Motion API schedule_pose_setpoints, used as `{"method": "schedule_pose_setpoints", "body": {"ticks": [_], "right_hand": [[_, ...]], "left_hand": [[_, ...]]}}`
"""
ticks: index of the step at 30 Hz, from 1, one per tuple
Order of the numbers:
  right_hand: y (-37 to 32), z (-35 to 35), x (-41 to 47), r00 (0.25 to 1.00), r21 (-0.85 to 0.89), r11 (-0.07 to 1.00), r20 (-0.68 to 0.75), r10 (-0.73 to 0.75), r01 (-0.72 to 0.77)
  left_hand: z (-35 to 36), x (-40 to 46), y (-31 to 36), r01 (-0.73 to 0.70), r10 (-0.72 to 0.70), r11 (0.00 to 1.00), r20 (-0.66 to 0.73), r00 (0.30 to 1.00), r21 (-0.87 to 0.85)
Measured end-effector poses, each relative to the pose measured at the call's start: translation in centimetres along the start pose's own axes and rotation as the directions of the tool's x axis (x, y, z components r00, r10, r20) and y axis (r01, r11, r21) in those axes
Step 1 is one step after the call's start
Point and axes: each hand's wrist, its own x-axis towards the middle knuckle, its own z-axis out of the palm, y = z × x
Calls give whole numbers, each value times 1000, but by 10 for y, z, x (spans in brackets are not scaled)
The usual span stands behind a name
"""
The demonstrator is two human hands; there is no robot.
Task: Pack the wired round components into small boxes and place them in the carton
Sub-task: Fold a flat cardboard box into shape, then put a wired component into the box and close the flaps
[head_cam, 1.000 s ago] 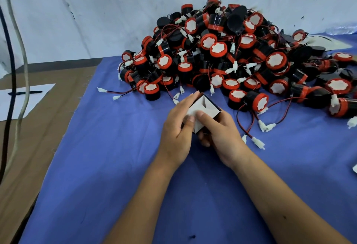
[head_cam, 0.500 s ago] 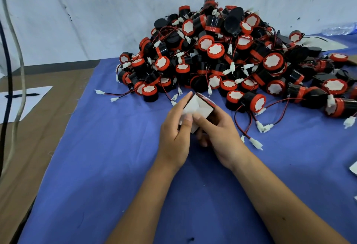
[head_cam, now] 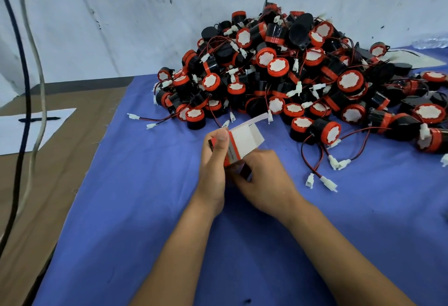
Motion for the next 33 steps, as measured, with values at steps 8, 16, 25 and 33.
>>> {"method": "schedule_pose_setpoints", "body": {"ticks": [8,16,25,33], "right_hand": [[-8,29,37,882,530,815,-238,408,-234],[19,93,136,945,-518,845,191,264,-132],[7,98,164,935,-609,787,215,283,-98],[-20,21,92,855,-526,851,439,275,-4]], "left_hand": [[-34,20,26,-75,-49,918,-298,953,-390],[-70,31,29,-111,-48,804,-251,967,-584],[-71,29,32,-221,68,913,-404,912,-344],[-74,34,23,-243,162,966,-534,830,-84]]}}
